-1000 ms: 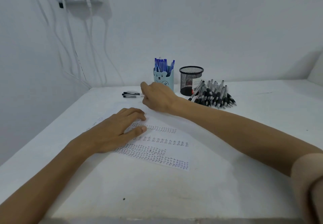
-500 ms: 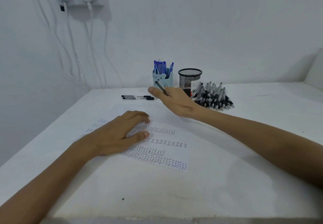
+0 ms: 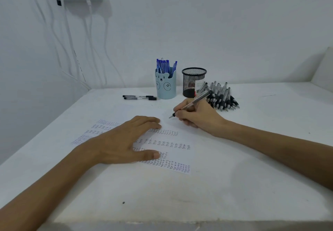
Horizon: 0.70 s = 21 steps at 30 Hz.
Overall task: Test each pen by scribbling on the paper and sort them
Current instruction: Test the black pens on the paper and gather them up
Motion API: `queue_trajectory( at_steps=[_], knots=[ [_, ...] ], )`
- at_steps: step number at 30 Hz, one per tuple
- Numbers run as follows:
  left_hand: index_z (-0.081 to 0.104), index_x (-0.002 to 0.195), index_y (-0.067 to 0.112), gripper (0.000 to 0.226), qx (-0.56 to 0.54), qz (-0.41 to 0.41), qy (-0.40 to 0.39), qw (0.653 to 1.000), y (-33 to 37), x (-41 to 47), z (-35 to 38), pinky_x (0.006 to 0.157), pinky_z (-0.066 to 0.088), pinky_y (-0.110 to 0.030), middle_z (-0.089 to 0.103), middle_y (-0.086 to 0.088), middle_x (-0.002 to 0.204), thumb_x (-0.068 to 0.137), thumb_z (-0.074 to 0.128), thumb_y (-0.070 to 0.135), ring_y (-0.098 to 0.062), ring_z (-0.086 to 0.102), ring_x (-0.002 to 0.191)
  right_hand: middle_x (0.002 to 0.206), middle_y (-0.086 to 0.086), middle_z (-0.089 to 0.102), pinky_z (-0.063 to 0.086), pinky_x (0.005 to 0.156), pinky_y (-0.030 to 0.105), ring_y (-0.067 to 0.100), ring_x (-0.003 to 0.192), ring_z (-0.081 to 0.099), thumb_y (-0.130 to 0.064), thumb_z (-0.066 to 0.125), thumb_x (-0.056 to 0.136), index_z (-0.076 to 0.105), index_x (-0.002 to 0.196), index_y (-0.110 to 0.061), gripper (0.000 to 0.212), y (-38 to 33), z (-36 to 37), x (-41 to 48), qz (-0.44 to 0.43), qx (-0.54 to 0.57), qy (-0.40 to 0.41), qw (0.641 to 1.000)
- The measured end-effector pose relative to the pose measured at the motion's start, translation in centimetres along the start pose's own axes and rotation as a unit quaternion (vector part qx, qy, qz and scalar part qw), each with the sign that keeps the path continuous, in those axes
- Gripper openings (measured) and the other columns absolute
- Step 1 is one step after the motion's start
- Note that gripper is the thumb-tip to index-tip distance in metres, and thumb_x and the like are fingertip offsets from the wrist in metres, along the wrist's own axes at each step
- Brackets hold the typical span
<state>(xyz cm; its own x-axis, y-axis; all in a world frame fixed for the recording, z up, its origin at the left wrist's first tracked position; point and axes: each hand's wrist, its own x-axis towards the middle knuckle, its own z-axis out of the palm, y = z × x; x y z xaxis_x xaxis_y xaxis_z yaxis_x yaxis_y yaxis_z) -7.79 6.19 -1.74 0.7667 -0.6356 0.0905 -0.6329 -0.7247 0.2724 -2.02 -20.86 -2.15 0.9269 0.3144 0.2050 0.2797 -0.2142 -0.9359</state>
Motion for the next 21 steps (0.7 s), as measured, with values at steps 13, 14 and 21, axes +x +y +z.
queue_trajectory(
  at_steps=[13,14,21],
  knots=[
    [0.033,0.153,0.041,0.080,0.002,0.002,0.001,1.000,0.1,0.0,0.0,0.107,0.012,0.003,0.020,0.034,0.157,0.086,0.055,0.078,0.017,0.016,0.144,0.069,0.018,0.069,0.046,0.055,0.028,0.024,0.060,0.054,-0.006,0.067,0.091,0.067,0.083,0.001,0.010,-0.7,0.1,-1.3,-0.005,-0.087,-0.083,0.993],
    [0.033,0.153,0.040,0.080,0.003,0.003,0.001,1.000,0.1,0.1,0.0,0.106,0.012,0.004,0.020,0.034,0.157,0.086,0.055,0.078,0.017,0.016,0.144,0.066,0.017,0.069,0.045,0.056,0.029,0.024,0.060,0.053,-0.006,0.067,0.089,0.067,0.081,0.001,0.010,-0.7,0.1,-1.3,-0.008,-0.099,-0.075,0.992],
    [0.032,0.154,0.040,0.081,0.000,0.003,0.000,1.000,0.1,0.0,-0.1,0.106,0.011,0.004,0.020,0.035,0.157,0.085,0.054,0.078,0.019,0.015,0.142,0.057,0.007,0.065,0.042,0.053,0.020,0.014,0.052,0.053,-0.004,0.068,0.086,0.066,0.076,0.001,0.011,-0.7,0.1,-1.6,-0.019,-0.124,-0.062,0.990]
  ],
)
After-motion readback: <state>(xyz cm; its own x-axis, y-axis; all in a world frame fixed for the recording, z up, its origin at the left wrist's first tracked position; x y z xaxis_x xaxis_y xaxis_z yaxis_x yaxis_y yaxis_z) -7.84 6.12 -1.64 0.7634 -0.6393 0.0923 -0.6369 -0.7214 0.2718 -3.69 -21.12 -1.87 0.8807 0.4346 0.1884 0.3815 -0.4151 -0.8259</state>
